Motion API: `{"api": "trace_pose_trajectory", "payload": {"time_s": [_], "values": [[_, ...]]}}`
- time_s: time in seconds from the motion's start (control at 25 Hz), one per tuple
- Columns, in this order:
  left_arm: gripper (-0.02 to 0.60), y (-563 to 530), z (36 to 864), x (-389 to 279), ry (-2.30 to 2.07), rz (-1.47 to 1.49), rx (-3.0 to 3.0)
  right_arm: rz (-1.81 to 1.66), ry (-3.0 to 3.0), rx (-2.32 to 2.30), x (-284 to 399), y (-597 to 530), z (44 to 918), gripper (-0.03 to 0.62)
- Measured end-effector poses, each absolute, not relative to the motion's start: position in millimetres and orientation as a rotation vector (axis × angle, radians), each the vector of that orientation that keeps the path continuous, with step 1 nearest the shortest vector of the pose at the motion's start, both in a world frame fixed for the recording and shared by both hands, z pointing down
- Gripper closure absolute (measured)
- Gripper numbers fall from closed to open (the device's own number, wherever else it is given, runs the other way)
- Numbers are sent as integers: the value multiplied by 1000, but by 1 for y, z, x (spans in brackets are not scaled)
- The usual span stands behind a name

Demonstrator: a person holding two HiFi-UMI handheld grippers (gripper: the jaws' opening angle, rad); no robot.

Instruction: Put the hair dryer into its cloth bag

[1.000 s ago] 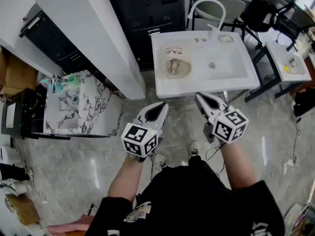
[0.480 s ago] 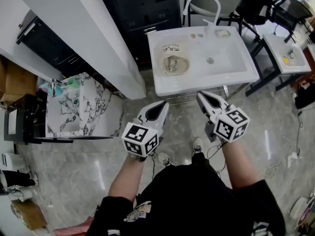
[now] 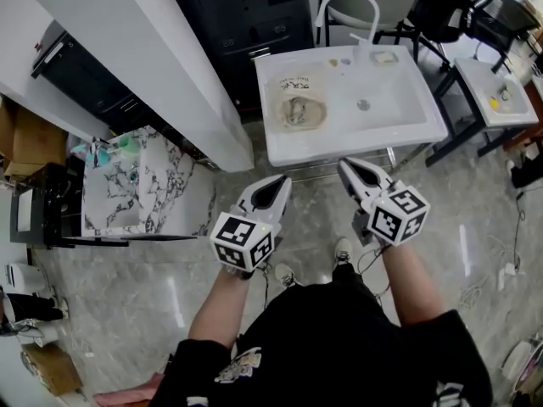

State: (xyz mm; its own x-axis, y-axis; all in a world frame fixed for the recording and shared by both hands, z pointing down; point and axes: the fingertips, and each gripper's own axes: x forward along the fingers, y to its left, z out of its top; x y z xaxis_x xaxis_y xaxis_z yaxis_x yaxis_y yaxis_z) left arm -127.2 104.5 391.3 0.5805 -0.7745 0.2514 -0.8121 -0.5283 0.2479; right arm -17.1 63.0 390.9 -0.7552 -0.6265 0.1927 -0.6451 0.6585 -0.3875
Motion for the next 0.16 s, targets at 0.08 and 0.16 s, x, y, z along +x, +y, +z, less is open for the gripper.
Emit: {"api": "trace_pose_trajectory", "payload": {"time_s": [0.08,0.16], "values": [[577,105,391,-126,-1294,157,2475,678,-2825,1078,-16,62,389,597],[577,105,391,-125,-1297,157,2472,670,-2827,1075,-15,62,388,597]]}}
